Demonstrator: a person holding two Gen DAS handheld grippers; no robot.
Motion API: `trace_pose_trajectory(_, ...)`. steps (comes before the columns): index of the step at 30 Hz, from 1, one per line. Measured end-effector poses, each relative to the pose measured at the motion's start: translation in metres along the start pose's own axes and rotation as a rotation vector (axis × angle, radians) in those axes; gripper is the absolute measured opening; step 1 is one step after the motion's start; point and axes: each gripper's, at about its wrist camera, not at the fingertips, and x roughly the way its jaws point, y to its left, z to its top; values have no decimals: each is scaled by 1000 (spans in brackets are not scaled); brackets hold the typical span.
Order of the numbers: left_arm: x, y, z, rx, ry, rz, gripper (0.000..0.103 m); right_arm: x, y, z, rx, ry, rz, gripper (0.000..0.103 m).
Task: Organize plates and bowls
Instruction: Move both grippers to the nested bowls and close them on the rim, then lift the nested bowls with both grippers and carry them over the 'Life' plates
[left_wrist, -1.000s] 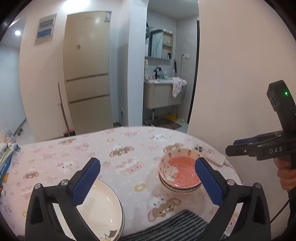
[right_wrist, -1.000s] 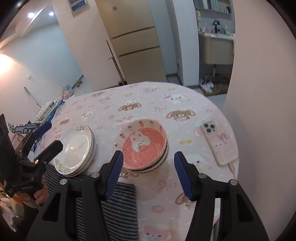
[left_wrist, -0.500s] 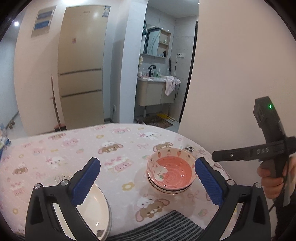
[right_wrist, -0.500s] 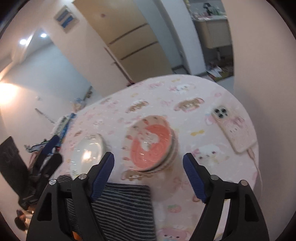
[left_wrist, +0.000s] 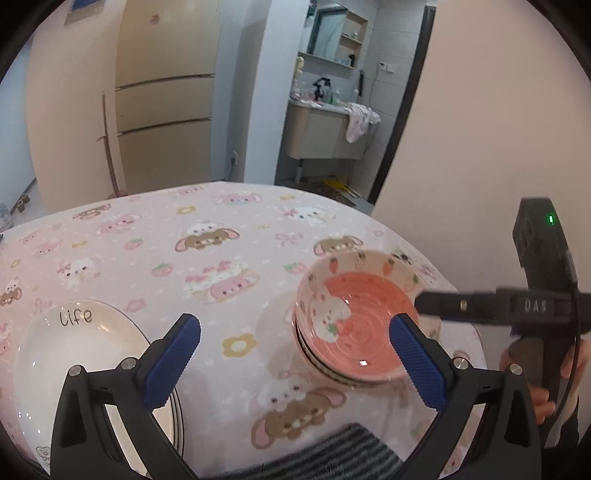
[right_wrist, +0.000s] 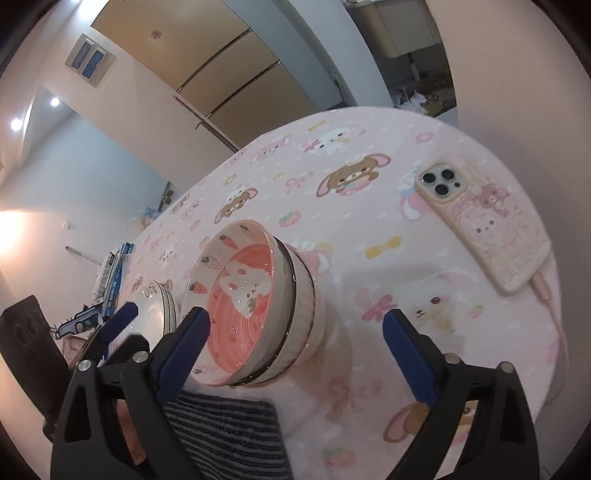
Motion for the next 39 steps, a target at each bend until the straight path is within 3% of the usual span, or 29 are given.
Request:
trace_pose_trajectory(4, 16, 0, 8, -21, 47, -24, 103, 14, -1, 0, -13, 20, 4, 96)
trace_pose_trajectory(6, 25, 1, 7, -44, 75, -41, 103, 21, -6, 1, 11, 39, 49, 96)
trace_pose_trajectory(8, 38, 2, 5, -73, 121, -52, 103, 27, -11, 2, 43, 53, 95, 92)
trace_pose_trajectory(9, 46, 2, 4, -82, 157, -21, 103, 28, -13, 2, 59, 52, 104, 88)
trace_pose_trajectory(11, 52, 4, 0, -104, 180, -3, 91, 30, -19, 1, 100, 46, 114, 84)
trace_pose_trajectory(13, 56, 7, -3, -130, 190, -13, 90, 33, -26, -1, 152, 36, 127, 73)
trace_pose_trajectory(15, 62, 10, -4, -155, 211, -32, 88, 39, -30, -2, 172, 48, 129, 69)
trace_pose_trajectory(17, 69, 12, -6, -185, 239, -56, 74, 44, -35, -5, 203, 62, 152, 61)
trace_pose_trajectory(21, 86, 14, -11, -222, 299, -120, 56, 48, -33, -6, 210, 60, 160, 51)
trace_pose_trajectory(25, 94, 14, -16, -271, 316, -196, 56, 52, -27, -6, 193, 57, 135, 43)
trace_pose_trajectory(33, 104, 16, -20, -352, 331, -233, 60, 60, -26, -4, 188, 49, 124, 45)
trace_pose_trajectory(39, 101, 8, -20, -324, 330, -174, 56, 62, -28, -4, 244, 49, 125, 45)
